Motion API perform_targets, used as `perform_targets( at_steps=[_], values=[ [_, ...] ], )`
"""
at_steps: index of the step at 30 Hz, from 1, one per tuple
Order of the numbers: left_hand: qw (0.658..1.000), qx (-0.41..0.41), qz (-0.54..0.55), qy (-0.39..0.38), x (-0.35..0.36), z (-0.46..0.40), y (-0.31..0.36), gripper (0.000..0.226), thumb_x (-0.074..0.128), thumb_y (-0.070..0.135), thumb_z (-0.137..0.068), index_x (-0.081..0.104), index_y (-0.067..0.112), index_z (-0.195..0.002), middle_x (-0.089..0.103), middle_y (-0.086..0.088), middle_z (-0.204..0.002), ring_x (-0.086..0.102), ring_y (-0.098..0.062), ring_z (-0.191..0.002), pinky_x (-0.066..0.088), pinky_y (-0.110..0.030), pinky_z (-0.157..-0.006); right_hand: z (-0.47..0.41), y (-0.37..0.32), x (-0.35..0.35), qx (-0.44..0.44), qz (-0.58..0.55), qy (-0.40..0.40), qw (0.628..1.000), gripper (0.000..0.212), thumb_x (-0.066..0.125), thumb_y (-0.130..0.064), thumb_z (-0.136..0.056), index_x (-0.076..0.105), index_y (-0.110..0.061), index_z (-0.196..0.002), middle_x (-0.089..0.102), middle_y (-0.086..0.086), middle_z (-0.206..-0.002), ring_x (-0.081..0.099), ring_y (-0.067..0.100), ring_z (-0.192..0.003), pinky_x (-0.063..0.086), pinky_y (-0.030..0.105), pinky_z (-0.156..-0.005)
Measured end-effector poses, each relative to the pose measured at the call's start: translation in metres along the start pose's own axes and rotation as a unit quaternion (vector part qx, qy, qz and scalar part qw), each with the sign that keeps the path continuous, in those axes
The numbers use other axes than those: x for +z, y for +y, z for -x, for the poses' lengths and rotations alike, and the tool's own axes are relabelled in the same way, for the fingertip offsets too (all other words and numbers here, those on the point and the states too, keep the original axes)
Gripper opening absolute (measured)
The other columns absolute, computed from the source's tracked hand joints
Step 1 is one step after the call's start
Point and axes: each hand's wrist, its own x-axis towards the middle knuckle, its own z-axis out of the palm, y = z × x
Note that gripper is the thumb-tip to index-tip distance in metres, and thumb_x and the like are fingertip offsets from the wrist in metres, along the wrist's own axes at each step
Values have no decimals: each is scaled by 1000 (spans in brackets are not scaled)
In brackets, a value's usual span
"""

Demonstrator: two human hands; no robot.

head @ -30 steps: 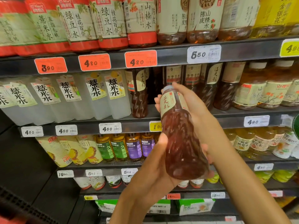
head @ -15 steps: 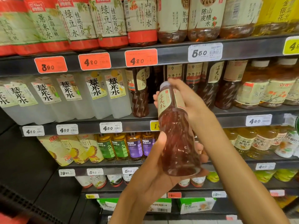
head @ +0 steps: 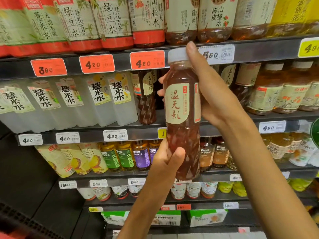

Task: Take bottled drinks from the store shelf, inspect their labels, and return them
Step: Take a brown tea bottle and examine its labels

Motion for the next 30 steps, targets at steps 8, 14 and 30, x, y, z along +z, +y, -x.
perform_targets(
  at_steps=[8,14,30],
  values=[
    [994,104,-22,-24,-10,-10,8,47,69,30,-77,55,56,-113,63,19,-121,57,-2,-116,46,-10,-87,15,3,-2,-94,-89,-63,990,53,54,-61,-85,61,-17,-114,70,6,-93,67,23,-81,52,36,-72],
    [994,110,-15,-11,-13,-13,3,61,76,20,-66,51,36,-120,67,16,-117,60,-3,-112,48,-12,-85,22,2,-1,-149,-88,-180,968,62,60,-61,-80,58,-12,-119,68,6,-95,64,27,-82,51,37,-73],
    [996,80,1,-43,-21,-6,1,59,84,39,-64,61,34,-118,65,2,-123,58,-12,-118,48,-16,-90,22,15,-4,-105,-105,-232,961,60,68,-55,-77,62,-11,-116,67,4,-95,64,23,-88,52,35,-78]
  ],
)
